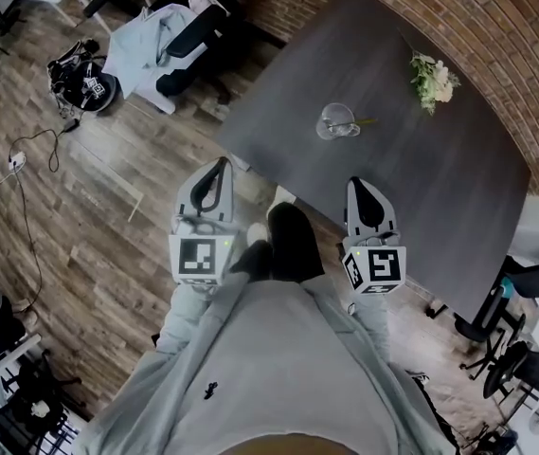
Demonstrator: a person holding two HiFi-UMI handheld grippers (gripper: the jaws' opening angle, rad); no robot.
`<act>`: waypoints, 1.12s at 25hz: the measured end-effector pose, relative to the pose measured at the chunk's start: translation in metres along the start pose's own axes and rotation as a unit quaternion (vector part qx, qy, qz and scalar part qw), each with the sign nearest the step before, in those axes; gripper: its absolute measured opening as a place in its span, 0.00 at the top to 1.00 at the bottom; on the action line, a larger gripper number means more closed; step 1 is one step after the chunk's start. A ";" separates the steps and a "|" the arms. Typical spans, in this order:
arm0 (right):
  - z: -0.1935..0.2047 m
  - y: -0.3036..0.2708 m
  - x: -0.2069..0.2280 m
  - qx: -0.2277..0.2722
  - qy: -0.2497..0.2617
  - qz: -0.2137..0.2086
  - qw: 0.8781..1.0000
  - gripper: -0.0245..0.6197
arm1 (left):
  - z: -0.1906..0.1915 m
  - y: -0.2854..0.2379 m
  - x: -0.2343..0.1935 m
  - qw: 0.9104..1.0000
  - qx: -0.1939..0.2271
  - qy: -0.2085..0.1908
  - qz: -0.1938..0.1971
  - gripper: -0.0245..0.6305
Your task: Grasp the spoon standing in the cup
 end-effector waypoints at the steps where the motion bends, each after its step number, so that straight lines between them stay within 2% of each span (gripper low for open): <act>1: 0.001 -0.003 0.003 -0.001 0.000 0.002 1.000 0.94 | 0.001 -0.005 0.000 1.000 -0.001 0.004 -0.002 0.93; 8: 0.008 -0.035 0.037 0.009 -0.006 0.017 1.000 0.94 | 0.000 -0.058 -0.003 1.000 0.004 0.005 0.003 0.93; 12: 0.004 -0.062 0.063 0.016 -0.009 0.027 0.999 0.94 | -0.010 -0.107 -0.004 1.000 0.017 -0.010 0.023 0.93; 20: -0.006 -0.105 0.129 0.027 -0.014 0.048 0.998 0.94 | -0.020 -0.200 0.013 0.998 0.023 -0.015 0.055 0.93; 28: -0.005 -0.118 0.158 0.029 -0.023 0.066 0.997 0.94 | -0.024 -0.246 0.031 0.996 0.024 -0.011 0.088 0.93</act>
Point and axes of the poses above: the fingertips, and each gripper's own axes: y backward along the fingers, x to its right, z out of its underside, the point moved 9 cm from there along y, backward along the fingers, and after that the axes turned 13 degrees about x, right-handed, at the moved point
